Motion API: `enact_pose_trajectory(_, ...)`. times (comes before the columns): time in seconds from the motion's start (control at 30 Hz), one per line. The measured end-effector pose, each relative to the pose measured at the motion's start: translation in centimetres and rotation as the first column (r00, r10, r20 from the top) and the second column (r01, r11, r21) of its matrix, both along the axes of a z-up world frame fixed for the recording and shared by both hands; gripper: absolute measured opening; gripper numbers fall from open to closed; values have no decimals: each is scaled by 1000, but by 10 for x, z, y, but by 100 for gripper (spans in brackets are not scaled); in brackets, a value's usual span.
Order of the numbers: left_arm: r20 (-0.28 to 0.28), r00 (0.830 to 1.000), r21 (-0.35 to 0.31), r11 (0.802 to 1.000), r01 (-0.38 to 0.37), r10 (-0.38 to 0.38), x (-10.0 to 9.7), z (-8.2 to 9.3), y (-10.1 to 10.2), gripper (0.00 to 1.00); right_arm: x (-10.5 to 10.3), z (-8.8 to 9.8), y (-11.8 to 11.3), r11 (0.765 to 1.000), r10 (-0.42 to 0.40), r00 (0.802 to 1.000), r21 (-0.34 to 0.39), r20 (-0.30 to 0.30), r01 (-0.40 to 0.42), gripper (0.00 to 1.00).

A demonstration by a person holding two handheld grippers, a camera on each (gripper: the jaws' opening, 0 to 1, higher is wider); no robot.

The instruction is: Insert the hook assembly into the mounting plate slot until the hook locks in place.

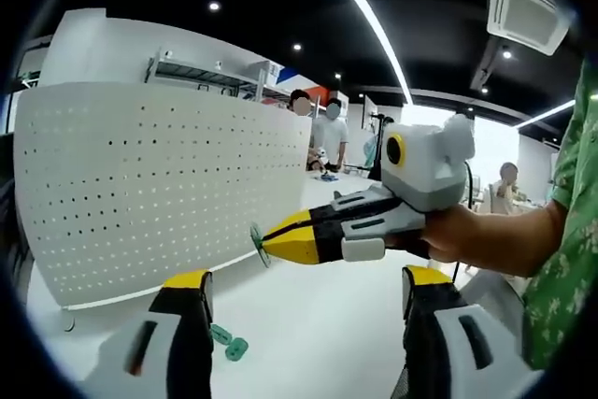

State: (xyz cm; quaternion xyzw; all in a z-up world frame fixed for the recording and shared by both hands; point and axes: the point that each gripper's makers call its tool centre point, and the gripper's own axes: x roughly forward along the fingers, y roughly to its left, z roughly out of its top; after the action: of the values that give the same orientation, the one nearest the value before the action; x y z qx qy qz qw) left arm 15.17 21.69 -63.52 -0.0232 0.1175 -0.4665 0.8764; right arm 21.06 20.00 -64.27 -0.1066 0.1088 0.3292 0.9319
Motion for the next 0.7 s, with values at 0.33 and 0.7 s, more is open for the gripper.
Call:
enact_pose_trajectory(0.33,-1,999,-14,999,33,-33,-8,3,-5,100,3,0,-1,1000,-13,1000,3,3,13,1)
enact_pose_trajectory(0.7,8,1000,-20,1000,18,-18,-7,5,-2,100,15,4,-6,998,-52,999,20,11,52,1)
